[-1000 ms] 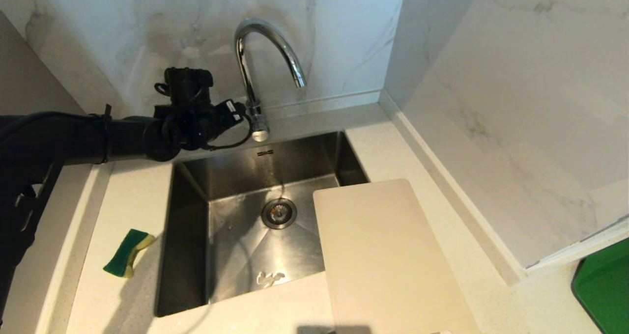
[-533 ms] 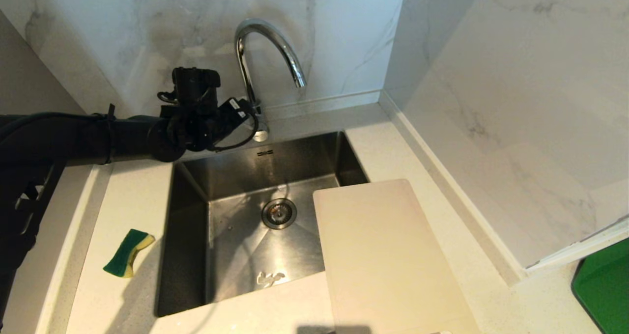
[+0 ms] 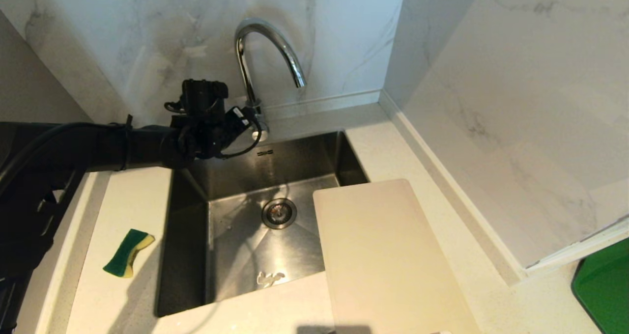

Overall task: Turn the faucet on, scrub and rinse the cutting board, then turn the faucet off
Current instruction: Turn on the tap

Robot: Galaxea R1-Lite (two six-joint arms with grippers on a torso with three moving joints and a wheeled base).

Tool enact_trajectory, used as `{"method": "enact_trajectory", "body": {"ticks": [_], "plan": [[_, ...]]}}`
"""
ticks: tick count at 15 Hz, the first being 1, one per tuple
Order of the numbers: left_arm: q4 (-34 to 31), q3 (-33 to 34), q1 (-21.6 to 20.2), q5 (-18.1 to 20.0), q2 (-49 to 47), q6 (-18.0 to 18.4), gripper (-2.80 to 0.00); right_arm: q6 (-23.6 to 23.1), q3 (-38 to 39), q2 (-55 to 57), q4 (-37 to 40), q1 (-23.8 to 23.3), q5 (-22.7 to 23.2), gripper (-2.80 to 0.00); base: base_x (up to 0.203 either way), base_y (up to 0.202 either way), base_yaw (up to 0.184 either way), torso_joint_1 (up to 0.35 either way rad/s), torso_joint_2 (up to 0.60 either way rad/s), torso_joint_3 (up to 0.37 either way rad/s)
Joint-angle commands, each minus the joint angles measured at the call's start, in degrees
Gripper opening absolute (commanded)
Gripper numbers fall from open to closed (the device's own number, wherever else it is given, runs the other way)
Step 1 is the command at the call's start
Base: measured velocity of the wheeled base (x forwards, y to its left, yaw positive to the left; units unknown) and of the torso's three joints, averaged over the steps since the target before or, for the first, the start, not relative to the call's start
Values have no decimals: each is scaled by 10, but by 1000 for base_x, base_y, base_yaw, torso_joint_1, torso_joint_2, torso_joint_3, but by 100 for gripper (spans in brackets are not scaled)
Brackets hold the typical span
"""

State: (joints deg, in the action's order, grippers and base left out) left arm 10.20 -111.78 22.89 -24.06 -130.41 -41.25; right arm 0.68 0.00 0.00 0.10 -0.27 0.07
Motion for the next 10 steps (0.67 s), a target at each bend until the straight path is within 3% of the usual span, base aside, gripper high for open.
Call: {"method": "enact_trajectory", "body": {"ticks": [1, 4, 8, 10], "plan": [[7, -7, 5, -3, -16, -1, 0, 0, 0, 1, 0, 0, 0, -280, 0, 0, 0, 0, 0, 0], [10, -7, 3, -12, -21, 8, 0, 0, 0, 0, 0, 0, 0, -280, 0, 0, 0, 0, 0, 0], [64, -7, 1, -44, -42, 64, 0, 0, 0, 0, 0, 0, 0, -280, 0, 0, 0, 0, 0, 0], [65, -7, 1, -44, -42, 66, 0, 0, 0, 0, 0, 0, 0, -280, 0, 0, 0, 0, 0, 0]]}}
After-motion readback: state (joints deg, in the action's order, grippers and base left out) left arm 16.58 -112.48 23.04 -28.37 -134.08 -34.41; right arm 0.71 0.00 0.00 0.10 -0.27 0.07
